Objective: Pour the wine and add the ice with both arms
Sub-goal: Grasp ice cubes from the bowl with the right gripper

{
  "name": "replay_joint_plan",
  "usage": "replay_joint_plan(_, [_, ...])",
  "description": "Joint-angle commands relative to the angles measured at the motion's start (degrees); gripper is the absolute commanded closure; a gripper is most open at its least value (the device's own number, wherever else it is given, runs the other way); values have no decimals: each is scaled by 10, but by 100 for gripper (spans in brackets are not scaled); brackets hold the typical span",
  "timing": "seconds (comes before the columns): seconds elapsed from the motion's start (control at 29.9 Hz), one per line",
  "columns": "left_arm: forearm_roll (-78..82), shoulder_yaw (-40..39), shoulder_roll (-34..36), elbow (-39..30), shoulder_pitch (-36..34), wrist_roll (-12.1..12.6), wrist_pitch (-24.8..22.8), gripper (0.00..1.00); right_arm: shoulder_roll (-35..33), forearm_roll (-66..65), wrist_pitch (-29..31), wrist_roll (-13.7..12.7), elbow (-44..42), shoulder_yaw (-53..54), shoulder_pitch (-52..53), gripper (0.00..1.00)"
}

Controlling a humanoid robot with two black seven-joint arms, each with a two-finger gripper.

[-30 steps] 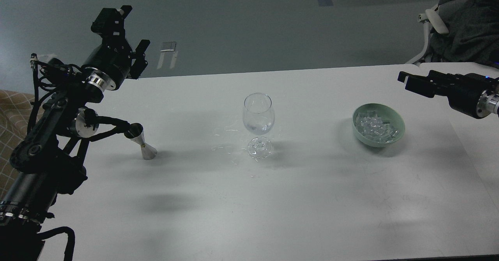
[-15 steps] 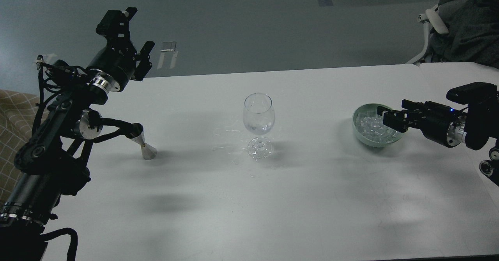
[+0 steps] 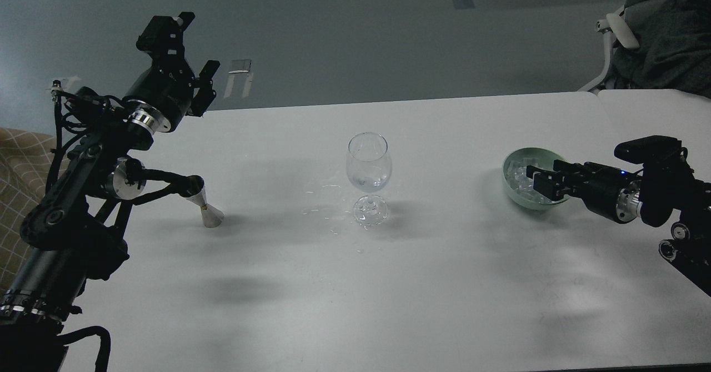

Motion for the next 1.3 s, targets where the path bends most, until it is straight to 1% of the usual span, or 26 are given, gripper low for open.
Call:
replay_joint_plan(0.0, [0,0,0,0,1,-1,0,2,8,-1,0,0,-10,0,0,37])
replay_joint_plan(0.07, [0,-1,0,0,1,0,0,2,9,-1,0,-1,-11,0,0,38])
replay_joint_plan(0.27, [0,-1,0,0,1,-1,0,2,13,-2,0,-2,-18,0,0,48])
replay_joint_plan(0.33, [0,-2,0,0,2,-1,0,2,16,-2,0,-2,-20,0,0,49])
replay_joint_plan(0.37, [0,-2,0,0,2,-1,0,2,18,-2,0,-2,-20,0,0,52])
replay_joint_plan(0.5, [0,-3,1,0,2,-1,0,2,23,-5,0,-3,-26,0,1,53])
replay_joint_plan(0.6, [0,-3,1,0,3,-1,0,2,25,-5,-1,-5,-28,0,2,58])
replay_joint_plan(0.67, [0,-4,1,0,3,-1,0,2,25,-5,-1,-5,-28,0,2,63])
replay_joint_plan(0.7, [0,-4,1,0,3,-1,0,2,25,-5,-1,-5,-28,0,2,63])
replay_joint_plan(0.73, [0,-4,1,0,3,-2,0,2,25,-5,-1,-5,-28,0,1,69])
replay_joint_plan(0.77, [1,-5,1,0,3,-1,0,2,25,-5,-1,-6,-27,0,1,77])
replay_joint_plan(0.8, [0,-5,1,0,2,-1,0,2,25,-5,-1,-6,-27,0,1,82])
replay_joint_plan(0.83, [0,-4,1,0,3,-1,0,2,25,-5,-1,-6,-26,0,2,93])
replay_joint_plan(0.87, [0,-5,1,0,3,-1,0,2,25,-5,-1,-6,-26,0,2,99])
replay_joint_plan(0.97, [0,-5,1,0,3,-1,0,2,24,-3,-1,-6,-21,0,7,100])
replay_joint_plan(1.07, [0,-5,1,0,2,-1,0,2,5,-1,-3,-6,-9,4,8,100])
replay_joint_plan(1.17, [0,-5,1,-1,2,-1,0,2,-30,6,-5,-6,27,12,9,100])
replay_joint_plan(1.27, [0,-5,1,-1,1,-1,0,2,-88,12,3,-6,92,43,14,100])
